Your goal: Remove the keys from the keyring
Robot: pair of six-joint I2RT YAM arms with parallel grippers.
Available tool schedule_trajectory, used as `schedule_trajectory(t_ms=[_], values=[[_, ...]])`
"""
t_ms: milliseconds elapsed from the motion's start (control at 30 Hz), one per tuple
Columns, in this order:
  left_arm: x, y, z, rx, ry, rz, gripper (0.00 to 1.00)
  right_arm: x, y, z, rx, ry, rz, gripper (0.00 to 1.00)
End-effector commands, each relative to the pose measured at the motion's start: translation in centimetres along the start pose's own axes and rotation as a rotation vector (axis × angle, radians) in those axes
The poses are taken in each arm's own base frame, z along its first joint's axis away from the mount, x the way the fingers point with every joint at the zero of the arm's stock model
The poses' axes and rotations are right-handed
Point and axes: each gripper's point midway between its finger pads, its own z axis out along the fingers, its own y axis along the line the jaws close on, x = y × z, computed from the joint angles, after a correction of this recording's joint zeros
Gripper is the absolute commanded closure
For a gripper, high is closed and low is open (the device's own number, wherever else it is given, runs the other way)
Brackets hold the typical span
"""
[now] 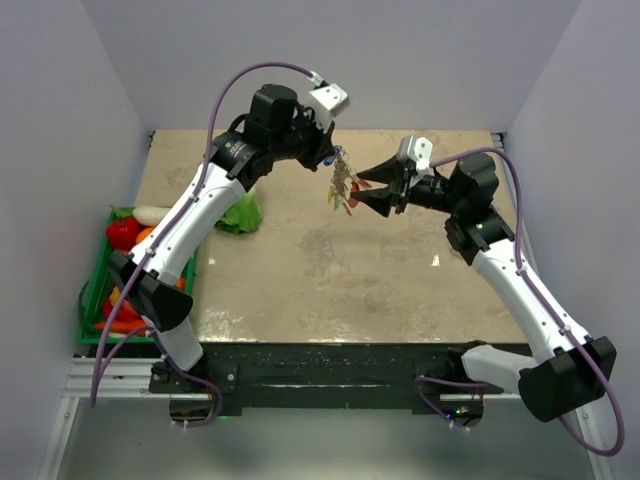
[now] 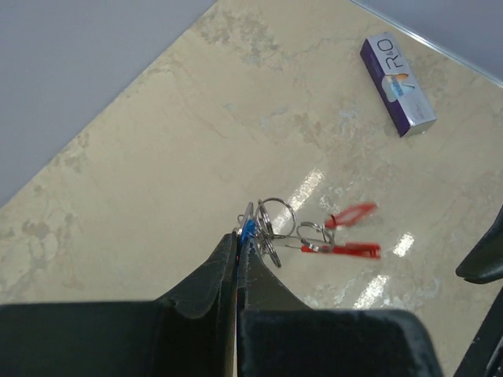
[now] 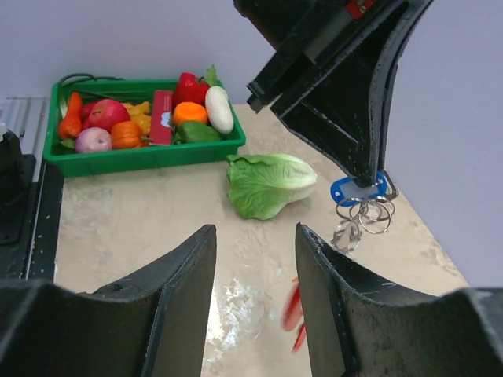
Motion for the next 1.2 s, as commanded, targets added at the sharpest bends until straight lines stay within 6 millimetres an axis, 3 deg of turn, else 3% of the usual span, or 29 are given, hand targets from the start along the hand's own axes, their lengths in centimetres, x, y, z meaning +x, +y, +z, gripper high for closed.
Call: schedule_trajectory(t_ms=[0, 233, 500, 767, 1000, 1167], values=[[-4.1, -1.4, -0.5, 0.12, -0.137, -0.1, 1.0, -1.3, 0.9, 0.1, -0.062, -0.052, -0.036, 0.52], [-4.1, -2.0, 0.6, 0.163, -0.136, -0.148, 1.0, -0.5, 4.9, 1.3, -0.252, -0.063, -0.019, 0.52], [-4.6, -1.6, 0.1, 0.129, -0.149, -0.155, 1.0, 0.7, 5.8, 2.1, -0.275, -0.034, -0.009, 0.52], [-5.5, -2.6, -1.2, 0.154, -0.179, -0.159, 1.0, 4.2, 1.6, 3.3, -0.057, 0.045, -0.024, 0.51], [-6.1, -3.5, -3.5, 0.181, -0.205, -0.155, 1.0, 4.6, -1.5, 2.8, 0.03, 0.036, -0.046, 0.52], [-6.1, -3.8, -4.4, 0.188, -0.214, -0.157, 1.0, 4.8, -2.3, 2.5, 0.032, 0.034, -0.079, 0.53]])
